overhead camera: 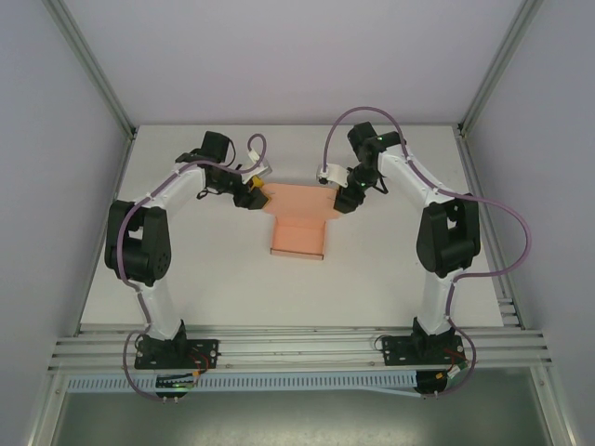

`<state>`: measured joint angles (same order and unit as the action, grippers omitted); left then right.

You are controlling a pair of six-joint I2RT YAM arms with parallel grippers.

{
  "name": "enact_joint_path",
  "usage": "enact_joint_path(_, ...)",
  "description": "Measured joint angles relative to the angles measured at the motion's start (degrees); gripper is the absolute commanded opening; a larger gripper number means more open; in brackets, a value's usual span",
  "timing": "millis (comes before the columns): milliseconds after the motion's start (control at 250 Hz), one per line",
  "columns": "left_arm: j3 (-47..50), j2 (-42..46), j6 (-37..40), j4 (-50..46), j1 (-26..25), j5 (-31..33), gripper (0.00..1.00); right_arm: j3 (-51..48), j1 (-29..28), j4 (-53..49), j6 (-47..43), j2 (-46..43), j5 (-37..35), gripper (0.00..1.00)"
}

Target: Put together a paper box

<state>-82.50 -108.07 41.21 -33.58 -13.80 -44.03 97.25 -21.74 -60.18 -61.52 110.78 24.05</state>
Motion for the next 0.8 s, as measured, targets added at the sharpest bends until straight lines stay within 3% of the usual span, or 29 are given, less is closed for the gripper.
enact_joint_path(380,-2.47,-2.25,2.47,-4.17,-0.20,-0.76,0.36,1.27,-0.35,-0.24,1.95,1.86,-0.07,0.30)
enact_joint_path(556,-2.47,-2.34,2.71,-4.28,-0.63,-0.74,0.28,1.49,-0.48,-0.48,2.08,2.99,-0.20,0.21)
enact_joint_path(799,-2.56,-2.36,3.61,-4.37,-2.43,0.33,0.07,2.16,-0.46,-0.83,2.67,3.02,-0.22,0.05)
